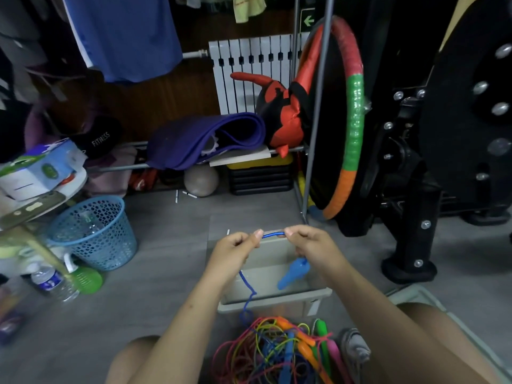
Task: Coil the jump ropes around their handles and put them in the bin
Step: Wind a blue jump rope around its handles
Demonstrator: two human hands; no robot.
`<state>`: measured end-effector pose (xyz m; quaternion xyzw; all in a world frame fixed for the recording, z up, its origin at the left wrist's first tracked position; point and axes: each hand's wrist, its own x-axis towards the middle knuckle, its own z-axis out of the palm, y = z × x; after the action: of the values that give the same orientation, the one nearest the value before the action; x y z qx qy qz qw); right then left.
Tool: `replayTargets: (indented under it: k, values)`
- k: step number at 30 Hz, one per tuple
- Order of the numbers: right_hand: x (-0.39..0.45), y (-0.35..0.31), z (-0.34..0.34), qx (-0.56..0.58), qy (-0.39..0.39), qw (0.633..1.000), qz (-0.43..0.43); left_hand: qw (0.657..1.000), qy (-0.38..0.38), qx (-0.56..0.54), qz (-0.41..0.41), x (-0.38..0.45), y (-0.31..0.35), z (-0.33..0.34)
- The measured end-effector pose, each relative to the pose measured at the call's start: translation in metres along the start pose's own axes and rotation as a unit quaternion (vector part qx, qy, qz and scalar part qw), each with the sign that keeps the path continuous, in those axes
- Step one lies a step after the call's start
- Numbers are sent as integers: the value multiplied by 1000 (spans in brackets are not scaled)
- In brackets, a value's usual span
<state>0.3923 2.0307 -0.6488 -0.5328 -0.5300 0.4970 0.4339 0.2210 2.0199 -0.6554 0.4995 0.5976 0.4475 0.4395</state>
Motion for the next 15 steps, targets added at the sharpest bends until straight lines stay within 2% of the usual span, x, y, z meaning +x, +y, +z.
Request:
replayTargets:
  k: [3, 5, 8, 10, 12, 15]
  values:
    - [0, -5, -4, 40, 27, 999, 14, 998, -49, 41, -25, 2, -3, -11]
    - [1, -8, -6, 126, 17, 991, 28, 995, -97, -4, -35, 0, -2, -15]
    - [-3, -13, -5, 287, -36, 956, 56, 989, -145, -32, -10, -14, 0, -5]
    - [-6, -15, -3, 345, -59, 934, 71, 987, -158, -32, 12, -21, -3, 6]
    - [-6, -15, 0, 334, -40, 939, 71, 987, -154, -55, 9, -25, -6, 14]
    - [-3, -11, 0, 272, 36, 960, 49, 996, -72, -56, -7, -19, -11, 8]
